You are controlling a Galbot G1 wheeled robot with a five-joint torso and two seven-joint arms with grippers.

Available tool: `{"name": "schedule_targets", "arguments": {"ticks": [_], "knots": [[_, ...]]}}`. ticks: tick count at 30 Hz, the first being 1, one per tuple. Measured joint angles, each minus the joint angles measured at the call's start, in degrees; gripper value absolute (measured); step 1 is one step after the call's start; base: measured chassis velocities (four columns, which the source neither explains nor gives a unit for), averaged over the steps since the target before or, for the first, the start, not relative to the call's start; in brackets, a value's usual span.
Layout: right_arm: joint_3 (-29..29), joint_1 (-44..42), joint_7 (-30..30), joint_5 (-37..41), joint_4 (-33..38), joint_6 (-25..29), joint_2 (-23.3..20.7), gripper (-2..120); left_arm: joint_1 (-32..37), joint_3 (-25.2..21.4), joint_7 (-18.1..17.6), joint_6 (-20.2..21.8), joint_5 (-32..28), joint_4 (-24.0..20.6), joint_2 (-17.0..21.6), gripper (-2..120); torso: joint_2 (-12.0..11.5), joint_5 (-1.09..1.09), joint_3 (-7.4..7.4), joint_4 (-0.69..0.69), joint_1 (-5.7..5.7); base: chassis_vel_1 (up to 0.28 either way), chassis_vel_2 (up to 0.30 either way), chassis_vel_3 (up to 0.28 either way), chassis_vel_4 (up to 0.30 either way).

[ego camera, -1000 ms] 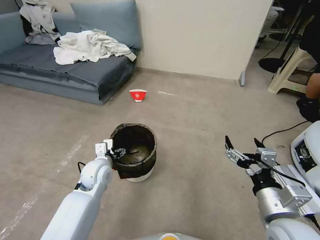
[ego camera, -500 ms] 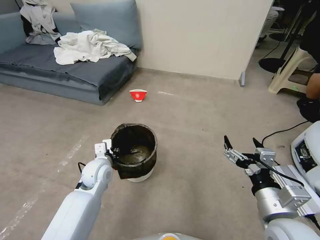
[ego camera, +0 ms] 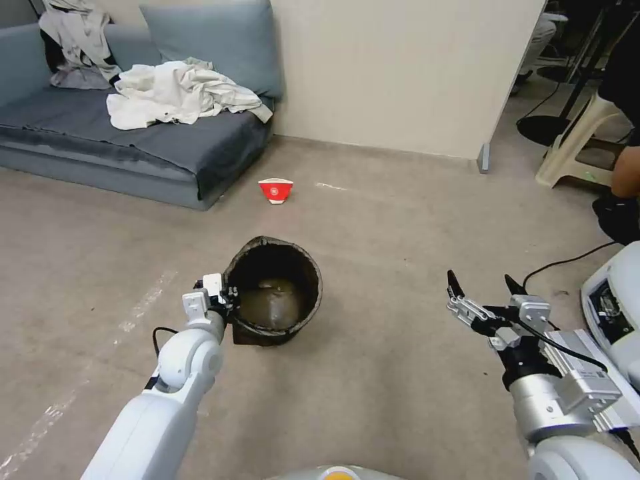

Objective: Pick up the trash can from the floor.

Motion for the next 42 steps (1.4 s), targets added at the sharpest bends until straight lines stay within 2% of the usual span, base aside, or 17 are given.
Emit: {"name": "schedule_targets", "arguments": {"ticks": [4, 5, 7, 9, 12, 13, 14, 15, 16, 18, 19, 20, 22, 24, 31, 42], "knots": [[0.0, 0.12, 0.0, 0.02, -0.16, -0.02, -0.02, 100, 0.87, -0.59, 1.05, -0.95, -0.06, -0.94, 0.29, 2, 0.0, 0.02, 0.0, 0.0, 0.0, 0.0, 0.0, 0.0, 0.0], [0.0, 0.31, 0.0, 0.04, -0.4, -0.04, -0.06, 100, 2.2, -1.46, 2.5, -2.03, -0.36, -2.29, 0.67, 2, 0.0, 0.02, 0.0, 0.01, 0.0, 0.0, 0.0, 0.0, 0.0], [0.0, 0.31, 0.0, 0.04, -0.4, -0.04, -0.06, 100, 2.2, -1.46, 2.5, -2.03, -0.36, -2.29, 0.67, 2, 0.0, 0.02, 0.0, 0.01, 0.0, 0.0, 0.0, 0.0, 0.0], [-0.01, 0.62, 0.01, 0.08, -0.8, -0.05, -0.13, 100, 4.12, -2.69, 4.04, -3.1, -1.25, -4.3, 1.11, 2, 0.0, 0.01, 0.0, 0.01, 0.0, 0.0, 0.0, 0.0, 0.0], [-0.05, 0.76, 0.01, 0.1, -0.95, -0.06, -0.16, 100, 4.89, -3.25, 4.42, -3.42, -1.61, -5.13, 1.24, 2, 0.0, 0.01, 0.0, 0.01, 0.0, 0.0, 0.0, 0.0, 0.0], [-0.12, 1.02, 0.02, 0.13, -1.27, -0.07, -0.2, 100, 6.62, -4.56, 5.18, -4.15, -2.49, -7.06, 1.5, 2, 0.0, 0.02, 0.0, 0.03, 0.0, 0.0, 0.0, 0.0, 0.0], [-0.12, 1.02, 0.02, 0.13, -1.27, -0.07, -0.2, 100, 6.62, -4.56, 5.18, -4.15, -2.49, -7.06, 1.5, 2, 0.0, 0.02, 0.0, 0.03, 0.0, 0.0, 0.0, 0.0, 0.0], [-0.29, 1.31, 0.02, 0.17, -1.53, -0.07, -0.23, 100, 8.67, -5.9, 5.81, -4.96, -3.1, -9.3, 1.86, 2, 0.0, -0.01, 0.0, -0.01, 0.0, 0.0, 0.0, 0.0, 0.0], [-0.58, 1.6, 0.03, 0.2, -1.78, -0.08, -0.3, 100, 10.84, -7.22, 6.41, -5.49, -3.5, -11.64, 2.18, 2, 0.0, 0.04, 0.0, 0.03, 0.0, 0.0, 0.0, 0.0, 0.0], [-0.77, 1.72, 0.02, 0.21, -1.91, -0.1, -0.32, 100, 11.93, -7.9, 6.6, -5.63, -3.53, -12.98, 2.26, 2, 0.0, 0.02, 0.0, 0.02, 0.0, 0.0, 0.0, 0.0, 0.0], [-0.94, 1.86, 0.03, 0.22, -2.02, -0.1, -0.3, 100, 14.18, -9.23, 6.65, -5.65, -3.09, -15.68, 1.88, 2, 0.0, -0.02, 0.0, 0.0, 0.0, 0.0, 0.0, 0.0, 0.0], [-1.18, 2.02, 0.03, 0.22, -2.13, -0.1, -0.22, 100, 15.97, -10.15, 6.6, -5.64, -2.27, -17.87, 1.13, 2, 0.0, 0.05, 0.0, 0.02, 0.0, 0.0, 0.0, 0.0, 0.0], [-1.21, 2.04, 0.03, 0.22, -2.16, -0.1, -0.2, 100, 16.33, -10.3, 6.6, -5.65, -2.04, -18.25, 0.93, 2, 0.0, 0.04, 0.0, 0.01, 0.0, 0.0, 0.0, 0.0, 0.0], [-1.47, 2.3, 0.03, 0.24, -2.2, -0.09, -0.15, 100, 19.24, -10.85, 6.54, -5.82, 0.08, -20.64, -1.09, 2, 0.0, 0.01, 0.0, 0.01, 0.0, 0.0, 0.0, 0.0, 0.0], [-1.51, 2.53, 0.04, 0.35, -1.93, -0.01, -0.02, 100, 22.75, -10.87, 6.25, -5.6, 3.41, -23.09, -3.72, 2, 0.0, 0.01, 0.0, 0.01, 0.0, 0.0, 0.0, 0.0, 0.0], [-1.25, 1.9, 0.09, 0.41, -0.41, 0.18, 0.06, 100, 22.64, -10.67, 5.82, -5.41, 3.53, -23.01, -3.77, 2, 0.0, 0.01, 0.0, 0.01, 0.0, 0.0, 0.0, 0.0, 0.0]]}}
